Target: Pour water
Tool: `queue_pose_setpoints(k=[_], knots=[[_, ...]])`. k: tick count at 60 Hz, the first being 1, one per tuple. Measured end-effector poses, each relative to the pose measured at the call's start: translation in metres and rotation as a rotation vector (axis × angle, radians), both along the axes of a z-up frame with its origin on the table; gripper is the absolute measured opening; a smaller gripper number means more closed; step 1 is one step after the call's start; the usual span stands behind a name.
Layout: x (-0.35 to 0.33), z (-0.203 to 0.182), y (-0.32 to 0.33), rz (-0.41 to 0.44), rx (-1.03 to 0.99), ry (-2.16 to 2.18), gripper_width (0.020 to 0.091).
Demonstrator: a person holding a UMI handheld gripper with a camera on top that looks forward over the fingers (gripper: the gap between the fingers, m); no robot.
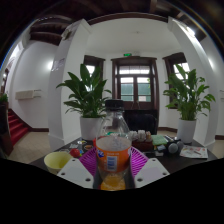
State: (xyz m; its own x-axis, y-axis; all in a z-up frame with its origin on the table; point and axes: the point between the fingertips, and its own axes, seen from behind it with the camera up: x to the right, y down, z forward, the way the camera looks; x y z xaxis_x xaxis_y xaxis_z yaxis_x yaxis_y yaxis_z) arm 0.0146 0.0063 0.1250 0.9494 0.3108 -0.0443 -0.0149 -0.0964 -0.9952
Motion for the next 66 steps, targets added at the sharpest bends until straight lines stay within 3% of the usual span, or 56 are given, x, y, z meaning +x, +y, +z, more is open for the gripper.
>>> queue_pose_setpoints(k=[6,12,17,29,40,66], knots=[[0.005,-0.001,-0.001,-0.018,-0.019,0.003,0.0519],[0.011,-0.001,-0.009,-0.046,-0.038,-0.003,0.0792],[0.019,-0.002,-0.027,-0.064,-0.061,0.012,0.0851],[0.047,-0.006,-0.098,-0.120,-0.102,0.039,0.0837],[0.079,0.023,-0.152,-0.189,-0.051,0.023,0.0835],[0.115,0.062,-0.213,-0.255,0.040,0.010,0.0831]])
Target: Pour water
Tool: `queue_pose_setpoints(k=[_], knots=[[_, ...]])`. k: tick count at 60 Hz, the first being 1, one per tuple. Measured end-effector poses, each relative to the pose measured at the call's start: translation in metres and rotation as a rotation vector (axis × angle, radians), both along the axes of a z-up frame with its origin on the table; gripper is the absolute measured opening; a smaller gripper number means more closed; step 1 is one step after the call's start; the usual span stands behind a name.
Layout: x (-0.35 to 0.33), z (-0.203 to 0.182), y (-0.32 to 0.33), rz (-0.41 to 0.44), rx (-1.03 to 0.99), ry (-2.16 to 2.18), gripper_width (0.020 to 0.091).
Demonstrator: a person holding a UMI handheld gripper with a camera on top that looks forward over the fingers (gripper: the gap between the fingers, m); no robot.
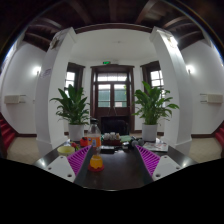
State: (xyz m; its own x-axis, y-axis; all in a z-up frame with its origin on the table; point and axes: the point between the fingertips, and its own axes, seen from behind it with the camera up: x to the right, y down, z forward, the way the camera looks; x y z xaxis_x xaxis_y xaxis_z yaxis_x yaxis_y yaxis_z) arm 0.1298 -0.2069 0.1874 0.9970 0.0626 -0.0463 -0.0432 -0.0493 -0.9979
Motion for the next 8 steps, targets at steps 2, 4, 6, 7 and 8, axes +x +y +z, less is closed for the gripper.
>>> queue_pose_setpoints(k=[2,4,6,7,8], knots=[[0.0004,0.0019,-0.0005,0.002,0.008,-0.002,0.0830],[0.0016,0.0036,-0.0012,0.001,0.013,-0.006,0.0830],[0.0010,0.0062,-0.0048,-0.001,0.015,-0.009,0.0832],[0.0010,0.0058,-0.0053,0.000,0.015,-0.011,0.0831],[0.0008,0.0060,-0.0061,0.000,0.015,-0.012,0.0831]])
